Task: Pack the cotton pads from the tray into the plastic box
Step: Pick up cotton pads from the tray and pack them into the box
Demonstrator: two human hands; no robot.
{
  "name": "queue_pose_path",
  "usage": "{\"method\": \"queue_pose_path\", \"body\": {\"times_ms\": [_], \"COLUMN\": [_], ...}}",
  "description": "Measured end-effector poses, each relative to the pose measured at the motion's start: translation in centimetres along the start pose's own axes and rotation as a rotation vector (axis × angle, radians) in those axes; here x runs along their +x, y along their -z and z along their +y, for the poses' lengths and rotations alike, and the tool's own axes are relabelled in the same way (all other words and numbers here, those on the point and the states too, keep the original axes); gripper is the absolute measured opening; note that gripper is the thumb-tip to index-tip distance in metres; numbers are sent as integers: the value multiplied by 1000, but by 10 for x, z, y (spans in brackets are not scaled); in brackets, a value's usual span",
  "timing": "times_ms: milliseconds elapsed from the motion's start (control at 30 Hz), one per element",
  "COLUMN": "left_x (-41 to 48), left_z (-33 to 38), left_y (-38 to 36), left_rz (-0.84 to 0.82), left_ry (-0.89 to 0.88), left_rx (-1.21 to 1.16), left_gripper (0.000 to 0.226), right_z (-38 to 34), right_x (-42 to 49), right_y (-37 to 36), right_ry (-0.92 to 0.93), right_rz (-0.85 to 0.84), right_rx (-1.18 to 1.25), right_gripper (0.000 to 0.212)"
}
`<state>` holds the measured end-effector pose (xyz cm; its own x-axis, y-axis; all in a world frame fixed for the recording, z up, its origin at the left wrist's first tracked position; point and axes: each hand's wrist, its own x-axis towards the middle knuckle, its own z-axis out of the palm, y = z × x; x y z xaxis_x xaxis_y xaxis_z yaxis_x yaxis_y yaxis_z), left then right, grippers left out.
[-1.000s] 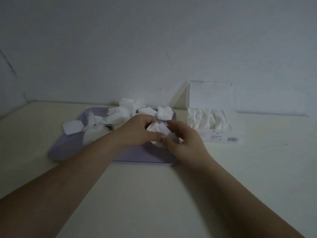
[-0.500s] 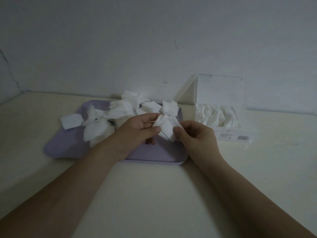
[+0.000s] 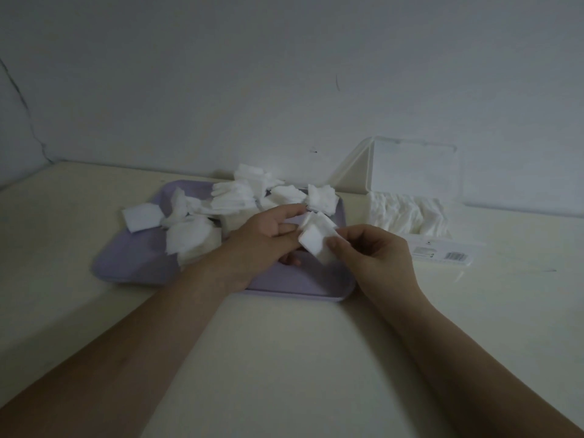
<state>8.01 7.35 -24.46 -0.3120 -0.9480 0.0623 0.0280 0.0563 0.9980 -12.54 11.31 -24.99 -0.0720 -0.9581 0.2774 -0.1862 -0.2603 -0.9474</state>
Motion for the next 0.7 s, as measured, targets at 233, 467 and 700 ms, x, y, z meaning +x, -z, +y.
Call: {"method": "queue_pose_path", "body": {"times_ms": [233,467,700], "left_x": [-2,-6,-4], "left_z": [5,5,5], "left_y": [2,2,-3], "left_rz": [-55,-50,13], "left_ry": [48,-6,28], "left_rx": [-84,-39,-85], "left_gripper": [53,50,30], "right_z": [5,4,3], "right_x": [3,2,1], "right_y": [1,-3,-3], "right_ry": [2,145,196], "right_rz": [60,-34,-2], "right_rx": [-61,-204,-345], "right_gripper": [9,14,20]}}
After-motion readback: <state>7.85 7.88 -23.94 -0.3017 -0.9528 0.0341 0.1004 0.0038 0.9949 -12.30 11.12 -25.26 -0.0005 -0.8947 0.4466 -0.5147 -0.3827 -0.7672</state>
